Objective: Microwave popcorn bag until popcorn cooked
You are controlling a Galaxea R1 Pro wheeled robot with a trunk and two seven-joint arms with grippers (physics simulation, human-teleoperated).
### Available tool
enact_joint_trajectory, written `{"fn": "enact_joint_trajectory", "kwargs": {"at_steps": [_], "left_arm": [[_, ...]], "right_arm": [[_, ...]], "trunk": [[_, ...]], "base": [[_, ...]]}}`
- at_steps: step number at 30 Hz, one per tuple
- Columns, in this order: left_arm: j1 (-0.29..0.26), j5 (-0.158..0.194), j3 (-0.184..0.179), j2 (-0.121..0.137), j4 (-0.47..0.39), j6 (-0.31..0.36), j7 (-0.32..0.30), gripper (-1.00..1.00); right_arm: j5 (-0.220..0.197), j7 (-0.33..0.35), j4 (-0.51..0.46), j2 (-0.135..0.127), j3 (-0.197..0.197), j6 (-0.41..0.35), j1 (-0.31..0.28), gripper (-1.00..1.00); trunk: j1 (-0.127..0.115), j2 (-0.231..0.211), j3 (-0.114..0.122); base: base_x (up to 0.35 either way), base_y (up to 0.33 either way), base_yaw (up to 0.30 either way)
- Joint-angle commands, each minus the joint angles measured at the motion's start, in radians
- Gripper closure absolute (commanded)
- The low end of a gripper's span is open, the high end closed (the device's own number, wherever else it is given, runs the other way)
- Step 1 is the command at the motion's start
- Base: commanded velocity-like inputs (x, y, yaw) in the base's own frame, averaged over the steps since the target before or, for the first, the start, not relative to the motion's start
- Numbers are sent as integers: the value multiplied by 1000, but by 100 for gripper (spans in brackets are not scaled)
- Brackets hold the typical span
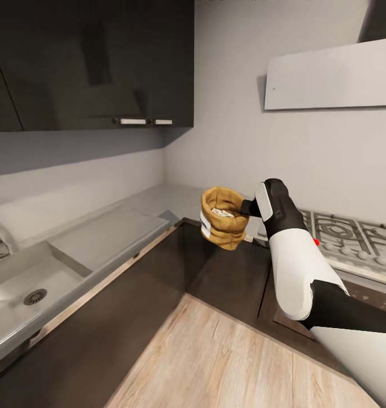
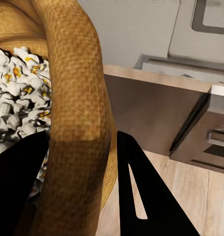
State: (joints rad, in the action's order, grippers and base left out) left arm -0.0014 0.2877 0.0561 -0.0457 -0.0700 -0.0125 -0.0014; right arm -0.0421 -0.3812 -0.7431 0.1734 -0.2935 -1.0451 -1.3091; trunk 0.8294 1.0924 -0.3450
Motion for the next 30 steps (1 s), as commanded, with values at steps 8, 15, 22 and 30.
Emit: {"fn": "enact_joint_trajectory", "kwargs": {"at_steps": [8,15,22,30], "left_arm": [[0,2,5,0,-1,-1,0,-100],[0,4,7,0,-1,-1,0,-100],[0,4,8,0,-1,-1,0,-100],[0,4,8,0,-1,0,0,-100]], "right_arm": [[-5,-13,-1,1,-4,-2,-1,100],[-6,-13,0,1,-4,-2,-1,100],[3,-13,3,1,-4,-2,-1,100],[4,-13,4,1,-4,-2,-1,100]], "trunk": [[0,1,11],[0,1,22],[0,1,33],[0,1,46]], "base": [[0,0,0],[0,0,0],[0,0,0],[0,0,0]]}}
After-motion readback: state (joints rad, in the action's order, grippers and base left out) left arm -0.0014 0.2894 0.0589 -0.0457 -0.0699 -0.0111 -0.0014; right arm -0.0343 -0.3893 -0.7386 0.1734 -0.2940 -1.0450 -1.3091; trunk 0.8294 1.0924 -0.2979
